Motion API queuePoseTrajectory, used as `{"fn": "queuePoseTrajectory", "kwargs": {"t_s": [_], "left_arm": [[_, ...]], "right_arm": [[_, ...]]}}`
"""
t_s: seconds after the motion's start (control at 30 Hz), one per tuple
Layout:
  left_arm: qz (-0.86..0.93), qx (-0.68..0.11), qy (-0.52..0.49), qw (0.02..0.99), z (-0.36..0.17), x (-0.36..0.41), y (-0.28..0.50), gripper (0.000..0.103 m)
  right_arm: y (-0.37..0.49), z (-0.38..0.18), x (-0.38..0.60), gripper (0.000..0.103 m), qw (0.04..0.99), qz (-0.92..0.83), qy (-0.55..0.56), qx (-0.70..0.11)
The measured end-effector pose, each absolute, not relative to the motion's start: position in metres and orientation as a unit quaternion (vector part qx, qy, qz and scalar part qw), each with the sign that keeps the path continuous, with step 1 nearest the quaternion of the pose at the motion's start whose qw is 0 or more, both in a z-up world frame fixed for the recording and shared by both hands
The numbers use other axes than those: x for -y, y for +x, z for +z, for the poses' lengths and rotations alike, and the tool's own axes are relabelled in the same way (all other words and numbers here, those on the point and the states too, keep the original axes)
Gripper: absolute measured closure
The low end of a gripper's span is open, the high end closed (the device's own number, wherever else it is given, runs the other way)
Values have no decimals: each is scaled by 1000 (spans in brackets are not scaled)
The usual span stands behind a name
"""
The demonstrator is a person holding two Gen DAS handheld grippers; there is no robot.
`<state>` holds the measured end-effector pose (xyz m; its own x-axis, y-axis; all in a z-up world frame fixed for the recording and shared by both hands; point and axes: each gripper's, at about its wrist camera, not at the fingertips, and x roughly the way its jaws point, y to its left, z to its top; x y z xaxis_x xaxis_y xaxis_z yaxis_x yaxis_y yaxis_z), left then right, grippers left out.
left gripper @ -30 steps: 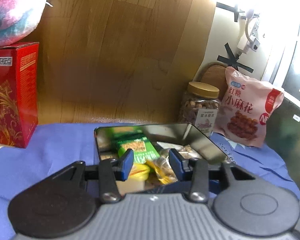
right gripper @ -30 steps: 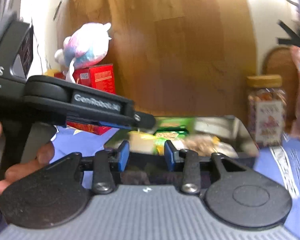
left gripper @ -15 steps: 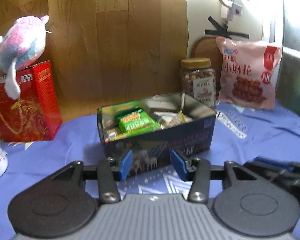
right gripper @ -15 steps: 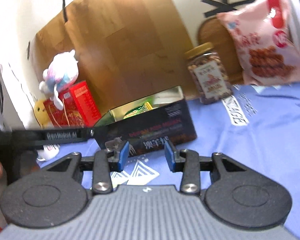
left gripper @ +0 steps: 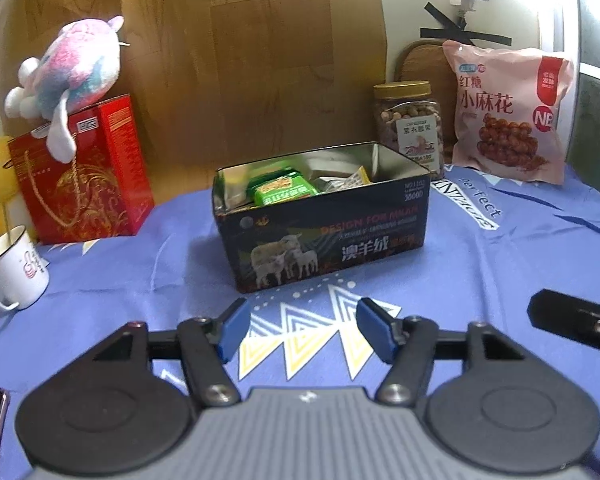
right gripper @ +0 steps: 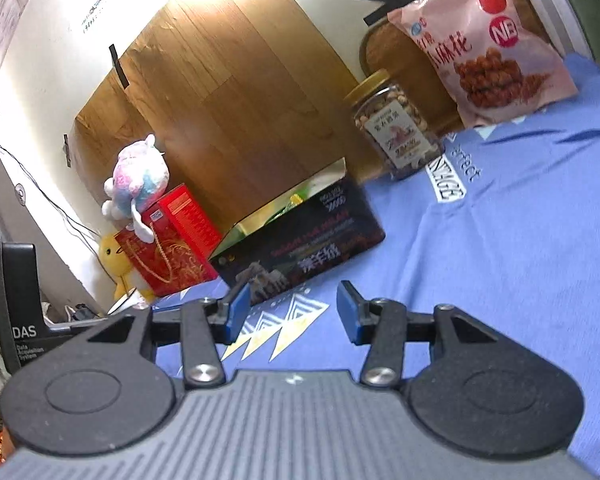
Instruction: Organize snacks
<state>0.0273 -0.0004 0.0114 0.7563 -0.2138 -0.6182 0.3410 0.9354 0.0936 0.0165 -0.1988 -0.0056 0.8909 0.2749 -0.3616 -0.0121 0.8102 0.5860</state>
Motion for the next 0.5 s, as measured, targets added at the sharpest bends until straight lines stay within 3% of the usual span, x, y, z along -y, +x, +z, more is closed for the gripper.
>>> {"fn": "queuePoseTrajectory", "kwargs": {"t_s": [0.1,0.3,0.5], "left_arm": [[-136,-303,108,937,12,-2,23,11],[-119,-295,125,940,12,0,21,1],[-111,-287,146,940,10,5,18,0]], "right_arm": [[14,-5,197,49,923,83,303,-220],[12,-3,193,45,923,92,301,-220],[10,-2,194,45,924,91,300,-217]]}}
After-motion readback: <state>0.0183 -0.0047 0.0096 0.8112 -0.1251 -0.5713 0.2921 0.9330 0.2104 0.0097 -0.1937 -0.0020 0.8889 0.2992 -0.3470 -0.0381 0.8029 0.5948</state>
